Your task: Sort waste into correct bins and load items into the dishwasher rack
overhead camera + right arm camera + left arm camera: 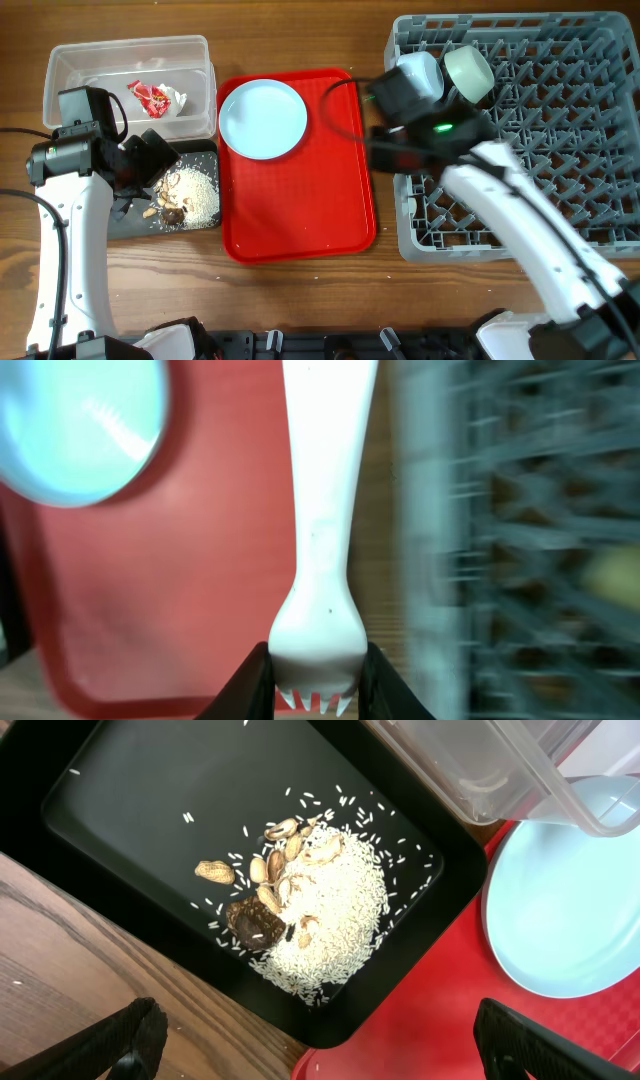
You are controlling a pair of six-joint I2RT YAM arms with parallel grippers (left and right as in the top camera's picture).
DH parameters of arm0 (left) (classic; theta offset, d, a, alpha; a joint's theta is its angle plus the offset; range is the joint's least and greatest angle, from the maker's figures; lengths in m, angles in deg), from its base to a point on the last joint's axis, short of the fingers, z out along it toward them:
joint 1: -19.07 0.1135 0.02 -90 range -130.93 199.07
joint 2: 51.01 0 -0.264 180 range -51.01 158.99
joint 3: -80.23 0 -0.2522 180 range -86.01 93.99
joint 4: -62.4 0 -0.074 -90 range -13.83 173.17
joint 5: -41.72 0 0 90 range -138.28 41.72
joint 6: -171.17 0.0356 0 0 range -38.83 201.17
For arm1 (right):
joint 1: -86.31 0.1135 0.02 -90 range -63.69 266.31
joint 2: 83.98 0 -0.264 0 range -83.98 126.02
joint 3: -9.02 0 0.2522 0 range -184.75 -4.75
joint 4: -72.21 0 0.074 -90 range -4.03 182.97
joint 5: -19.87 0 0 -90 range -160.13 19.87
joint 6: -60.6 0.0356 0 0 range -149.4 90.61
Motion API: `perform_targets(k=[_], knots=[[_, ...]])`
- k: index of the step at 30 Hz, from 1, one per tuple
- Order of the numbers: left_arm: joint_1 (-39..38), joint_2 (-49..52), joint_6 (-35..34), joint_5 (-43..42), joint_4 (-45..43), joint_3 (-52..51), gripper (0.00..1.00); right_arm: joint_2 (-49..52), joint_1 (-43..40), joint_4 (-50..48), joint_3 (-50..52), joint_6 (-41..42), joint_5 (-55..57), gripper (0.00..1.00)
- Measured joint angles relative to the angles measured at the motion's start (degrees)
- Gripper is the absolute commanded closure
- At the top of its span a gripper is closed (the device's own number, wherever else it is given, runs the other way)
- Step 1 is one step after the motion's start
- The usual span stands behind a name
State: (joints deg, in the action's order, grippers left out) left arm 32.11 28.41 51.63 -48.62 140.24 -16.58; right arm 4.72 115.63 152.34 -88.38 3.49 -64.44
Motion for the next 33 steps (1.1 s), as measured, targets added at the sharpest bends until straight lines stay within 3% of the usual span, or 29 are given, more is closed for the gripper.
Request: perform_targets(k=[2,6,7,9,16,19,22,24,30,33], knots=[[0.0,0.0,0.0,0.0,-0.02,0.0,0.0,-0.24,-7.63,3.02,0.35,-5.25,0.85,0.96],[0.0,0.0,0.0,0.0,-0.02,0.0,0.0,0.24,-11.98,-1.44,7.87,-11.34,-0.24,0.95],[0.0,0.0,0.0,0.02,-0.07,0.0,0.0,0.39,-11.96,-3.91,10.73,-12.35,-1.49,0.91],[0.0,0.0,0.0,0.0,0.02,0.0,0.0,0.66,-11.96,-7.1,14.86,-13.49,-3.06,0.58],[0.0,0.0,0.0,0.0,-0.04,0.0,0.0,0.76,-11.96,-11.23,12.9,-14.4,-3.56,0.42],[0.0,0.0,0.02,0.0,-0.04,0.0,0.0,0.74,-11.17,-23.71,6.14,-14.56,-7.21,0.35],[0.0,0.0,0.0,0.02,-0.04,0.0,0.0,2.51,-5.97,-32.81,5.81,-14.78,-11.76,0.33],[0.0,-0.02,0.0,0.0,0.0,0.0,0.0,9.05,-1.86,-40.35,5.4,-14.71,-12.79,0.32],[0.0,-0.04,0.0,0.02,0.02,0.0,0.0,27.1,3.26,-51.25,5.51,-8.83,-13.4,0.32],[0.0,-0.04,0.0,0.02,-0.02,0.0,0.0,30.67,4.66,-55.28,5.55,-4.7,-12.48,0.33]])
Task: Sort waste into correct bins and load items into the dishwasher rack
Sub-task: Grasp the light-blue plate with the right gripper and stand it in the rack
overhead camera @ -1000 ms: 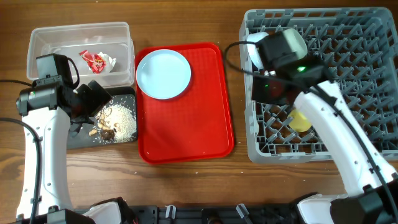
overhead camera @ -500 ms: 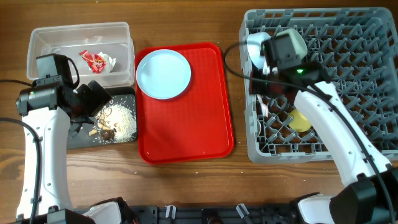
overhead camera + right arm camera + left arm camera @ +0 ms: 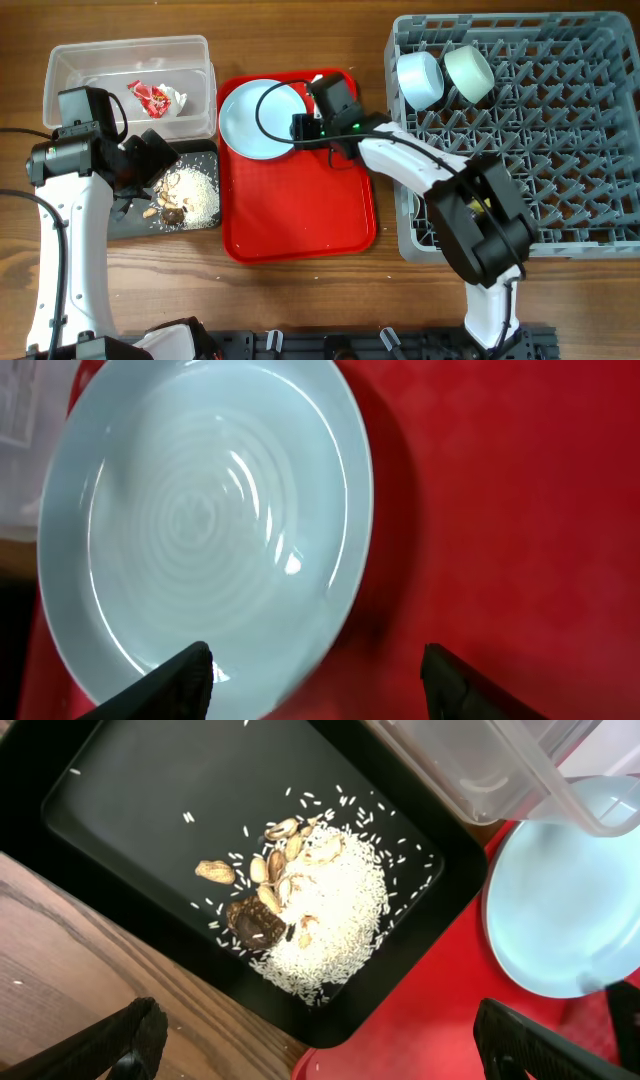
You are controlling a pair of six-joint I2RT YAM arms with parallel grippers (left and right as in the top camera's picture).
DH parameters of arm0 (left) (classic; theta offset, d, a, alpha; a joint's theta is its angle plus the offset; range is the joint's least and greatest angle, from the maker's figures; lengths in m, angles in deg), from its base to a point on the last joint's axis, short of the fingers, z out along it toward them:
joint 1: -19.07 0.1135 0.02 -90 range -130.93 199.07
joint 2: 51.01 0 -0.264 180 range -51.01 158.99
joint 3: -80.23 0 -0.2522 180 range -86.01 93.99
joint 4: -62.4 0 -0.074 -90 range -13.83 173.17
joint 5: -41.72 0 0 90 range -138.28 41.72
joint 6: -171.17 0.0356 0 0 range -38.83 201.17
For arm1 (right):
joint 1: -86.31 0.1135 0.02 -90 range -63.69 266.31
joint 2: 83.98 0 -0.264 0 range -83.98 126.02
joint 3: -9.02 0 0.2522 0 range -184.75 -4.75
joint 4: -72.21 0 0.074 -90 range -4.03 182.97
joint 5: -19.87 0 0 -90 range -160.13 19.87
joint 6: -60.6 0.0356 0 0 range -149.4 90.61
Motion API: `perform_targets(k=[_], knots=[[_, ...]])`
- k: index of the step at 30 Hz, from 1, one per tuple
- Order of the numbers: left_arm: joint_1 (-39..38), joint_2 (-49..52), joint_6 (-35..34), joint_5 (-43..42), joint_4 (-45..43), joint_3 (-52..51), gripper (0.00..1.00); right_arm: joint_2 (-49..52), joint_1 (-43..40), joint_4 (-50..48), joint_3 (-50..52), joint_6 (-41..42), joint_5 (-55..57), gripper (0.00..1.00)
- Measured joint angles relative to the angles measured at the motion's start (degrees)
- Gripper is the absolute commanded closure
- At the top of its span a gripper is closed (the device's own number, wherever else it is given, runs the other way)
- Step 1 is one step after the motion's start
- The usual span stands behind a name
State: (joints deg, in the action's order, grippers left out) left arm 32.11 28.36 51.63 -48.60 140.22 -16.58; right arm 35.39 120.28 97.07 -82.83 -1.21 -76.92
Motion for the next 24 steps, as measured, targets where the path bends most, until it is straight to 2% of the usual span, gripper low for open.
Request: perform_targets(k=[2,4,10,17,19,22,24], knots=[[0.0,0.0,0.0,-0.02,0.02,0.0,0.0,0.68,1.01,-0.48,0.0,1.77,2.14,0.46],[0.0,0.0,0.0,0.0,0.0,0.0,0.0,1.62,2.47,0.68,-0.02,3.67,5.64,0.66],[0.0,0.0,0.0,-0.02,0.02,0.0,0.0,1.86,3.32,8.28,-0.92,7.37,13.99,0.96],[0.0,0.0,0.0,0.0,0.02,0.0,0.0,-3.63,1.44,20.76,-0.68,6.82,15.45,0.96],[0.0,0.0,0.0,-0.02,0.02,0.0,0.0,-9.05,0.0,24.87,-0.31,5.51,17.86,0.96],[0.0,0.0,0.0,-0.02,0.02,0.0,0.0,-23.3,-4.9,29.33,-0.04,0.72,23.32,0.96],[0.0,0.0,0.0,-0.02,0.0,0.0,0.0,-31.43,-8.79,30.93,-0.04,-5.44,25.73,0.96]])
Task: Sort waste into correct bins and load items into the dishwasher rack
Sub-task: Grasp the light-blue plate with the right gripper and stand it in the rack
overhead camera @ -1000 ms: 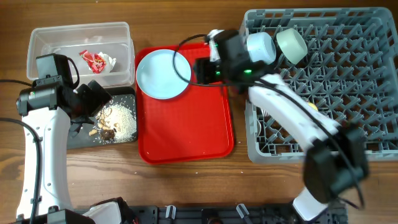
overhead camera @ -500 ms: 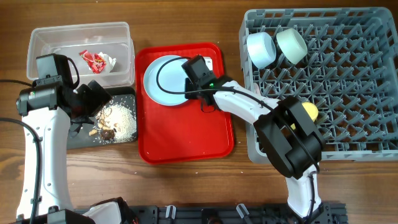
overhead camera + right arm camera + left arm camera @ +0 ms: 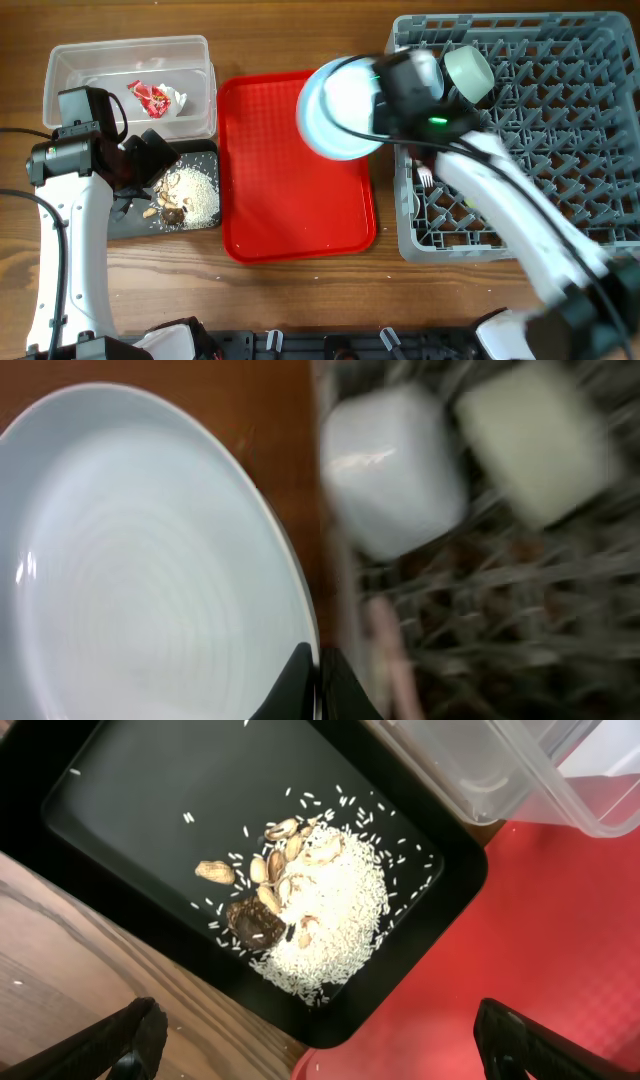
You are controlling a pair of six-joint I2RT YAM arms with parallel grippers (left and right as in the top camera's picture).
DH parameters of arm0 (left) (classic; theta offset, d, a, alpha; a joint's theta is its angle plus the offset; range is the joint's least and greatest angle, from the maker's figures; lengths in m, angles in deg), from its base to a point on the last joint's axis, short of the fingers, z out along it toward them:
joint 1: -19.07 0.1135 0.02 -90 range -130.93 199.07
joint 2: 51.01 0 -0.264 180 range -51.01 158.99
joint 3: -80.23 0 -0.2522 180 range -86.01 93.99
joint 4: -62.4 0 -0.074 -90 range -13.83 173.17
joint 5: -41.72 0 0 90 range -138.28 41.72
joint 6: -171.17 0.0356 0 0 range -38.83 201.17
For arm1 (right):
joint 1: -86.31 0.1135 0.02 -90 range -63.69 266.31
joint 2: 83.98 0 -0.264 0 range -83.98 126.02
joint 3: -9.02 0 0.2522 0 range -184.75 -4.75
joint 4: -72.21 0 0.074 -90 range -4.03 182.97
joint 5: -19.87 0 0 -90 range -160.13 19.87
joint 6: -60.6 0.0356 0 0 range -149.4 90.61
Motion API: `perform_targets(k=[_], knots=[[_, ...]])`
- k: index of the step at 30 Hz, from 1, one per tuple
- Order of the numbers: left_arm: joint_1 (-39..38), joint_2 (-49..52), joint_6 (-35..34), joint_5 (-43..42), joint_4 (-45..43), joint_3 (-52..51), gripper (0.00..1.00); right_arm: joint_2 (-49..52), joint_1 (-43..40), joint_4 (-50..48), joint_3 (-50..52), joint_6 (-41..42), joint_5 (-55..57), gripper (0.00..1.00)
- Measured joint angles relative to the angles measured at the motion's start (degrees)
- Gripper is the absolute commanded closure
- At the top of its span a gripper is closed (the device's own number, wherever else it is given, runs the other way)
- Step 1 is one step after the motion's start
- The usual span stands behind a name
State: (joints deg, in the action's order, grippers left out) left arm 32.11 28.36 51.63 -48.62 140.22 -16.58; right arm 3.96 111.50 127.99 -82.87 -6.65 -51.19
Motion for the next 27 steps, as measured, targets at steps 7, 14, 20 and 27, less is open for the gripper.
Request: perform_targets(k=[7,14,20,27], knots=[[0.0,0.0,0.0,0.0,0.02,0.0,0.0,-10.16,-9.57,3.02,0.0,-27.32,19.39,0.96],[0.0,0.0,0.0,0.0,-0.17,0.0,0.0,-10.05,-9.81,4.04,8.55,-27.8,34.95,0.96],[0.0,0.0,0.0,0.0,-0.17,0.0,0.0,-9.51,-7.65,2.62,12.13,-21.4,30.88,0.92],[0.0,0.0,0.09,-1.77,-0.2,0.0,0.0,-9.53,-6.69,2.08,12.13,-18.4,19.78,0.2]])
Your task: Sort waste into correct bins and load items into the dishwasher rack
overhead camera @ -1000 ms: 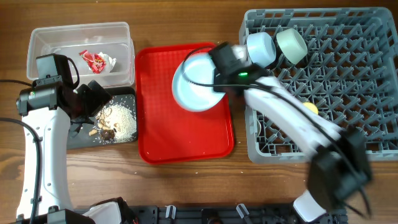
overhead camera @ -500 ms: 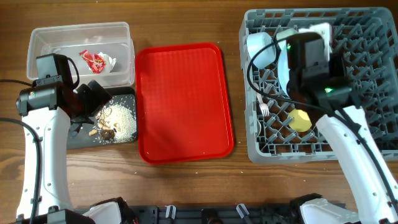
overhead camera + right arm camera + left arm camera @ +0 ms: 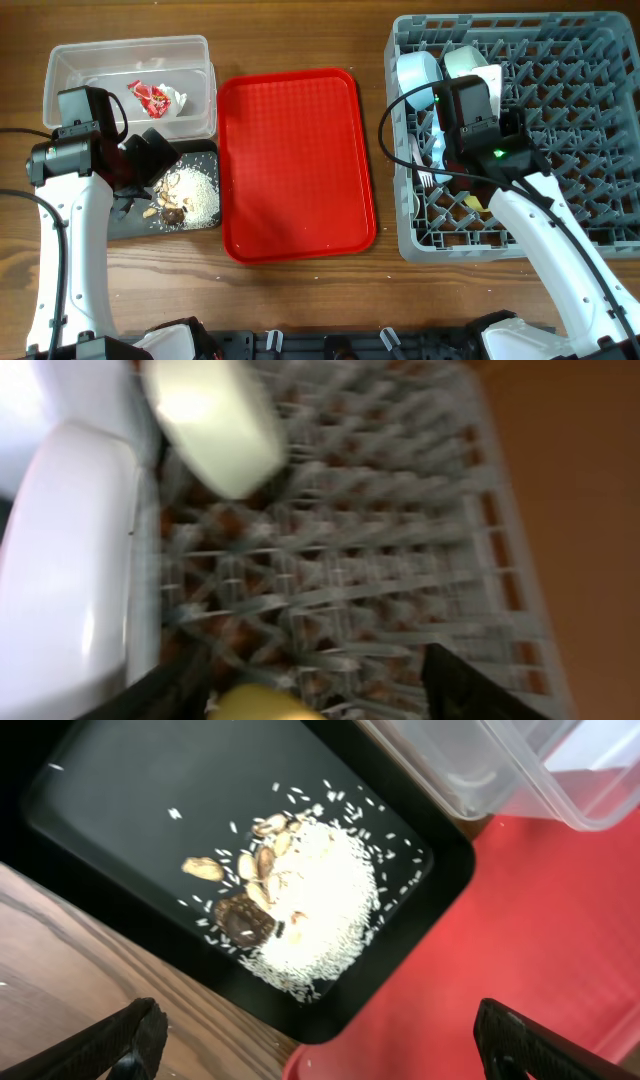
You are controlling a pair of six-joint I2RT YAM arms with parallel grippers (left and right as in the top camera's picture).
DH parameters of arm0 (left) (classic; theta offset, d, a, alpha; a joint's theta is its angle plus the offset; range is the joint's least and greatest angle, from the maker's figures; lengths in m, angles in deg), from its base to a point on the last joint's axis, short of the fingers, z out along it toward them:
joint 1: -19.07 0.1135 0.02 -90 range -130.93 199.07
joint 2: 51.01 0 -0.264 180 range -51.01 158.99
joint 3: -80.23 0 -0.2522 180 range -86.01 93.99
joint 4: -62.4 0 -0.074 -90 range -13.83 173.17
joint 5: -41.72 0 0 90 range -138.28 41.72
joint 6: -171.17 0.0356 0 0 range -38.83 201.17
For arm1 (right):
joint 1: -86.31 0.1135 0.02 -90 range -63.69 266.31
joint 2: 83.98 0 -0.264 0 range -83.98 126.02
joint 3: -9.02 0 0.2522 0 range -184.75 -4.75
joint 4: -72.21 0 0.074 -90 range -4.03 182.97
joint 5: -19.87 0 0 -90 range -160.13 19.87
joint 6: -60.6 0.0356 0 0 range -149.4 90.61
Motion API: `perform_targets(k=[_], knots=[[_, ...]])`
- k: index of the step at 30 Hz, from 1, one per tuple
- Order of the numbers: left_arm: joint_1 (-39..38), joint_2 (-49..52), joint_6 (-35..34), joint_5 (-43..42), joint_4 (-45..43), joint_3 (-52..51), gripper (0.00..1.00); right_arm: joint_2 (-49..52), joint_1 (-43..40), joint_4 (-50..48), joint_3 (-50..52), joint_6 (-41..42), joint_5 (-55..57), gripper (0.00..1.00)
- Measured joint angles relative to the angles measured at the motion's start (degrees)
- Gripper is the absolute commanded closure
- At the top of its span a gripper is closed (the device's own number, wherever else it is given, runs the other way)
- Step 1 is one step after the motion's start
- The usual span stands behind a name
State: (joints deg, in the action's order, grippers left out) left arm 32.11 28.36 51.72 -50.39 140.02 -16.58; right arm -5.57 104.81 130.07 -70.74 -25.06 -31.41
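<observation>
The pale blue plate (image 3: 438,135) stands on edge in the left part of the grey dishwasher rack (image 3: 560,150); the right wrist view shows it large at the left (image 3: 60,570). My right gripper (image 3: 320,695) hangs open over the rack beside the plate, holding nothing. Behind the plate lie a white cup (image 3: 415,75) and a pale green cup (image 3: 467,62), and a white fork (image 3: 426,180) sits in front of it. The red tray (image 3: 295,160) is bare. My left gripper (image 3: 330,1040) is open over the black tray's (image 3: 120,800) near corner.
Rice, peanuts and a dark lump (image 3: 300,910) lie on the black tray. A clear bin (image 3: 90,70) at the back left holds a red wrapper (image 3: 152,97). Something yellow (image 3: 265,705) lies low in the rack under my right gripper.
My right gripper held the plate in the air at the rack's left edge; now the plate stands in the rack and the gripper is open. The left wrist view has shifted slightly.
First my right gripper was shut on the white fork by the rack, with the plate on the red tray. Then it was open at the plate, then shut on the plate's rim by the rack. Now fork and plate are in the rack and the tray is bare.
</observation>
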Motion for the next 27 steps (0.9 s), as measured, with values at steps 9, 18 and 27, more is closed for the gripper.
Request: perform_targets(k=[9,18,27], knots=[[-16.9,0.0,10.8,-7.37,-8.72,0.0,0.0,-7.04,-11.17,2.67,-2.73,2.36,-39.32,0.15],[-19.08,-9.97,11.43,-5.88,-0.57,-6.84,0.0,-16.7,-13.2,5.53,7.78,3.96,-49.03,0.0],[-19.08,-45.16,11.41,-5.88,-6.86,-19.47,0.0,-38.88,-13.2,6.97,16.04,6.86,-45.72,0.0]])
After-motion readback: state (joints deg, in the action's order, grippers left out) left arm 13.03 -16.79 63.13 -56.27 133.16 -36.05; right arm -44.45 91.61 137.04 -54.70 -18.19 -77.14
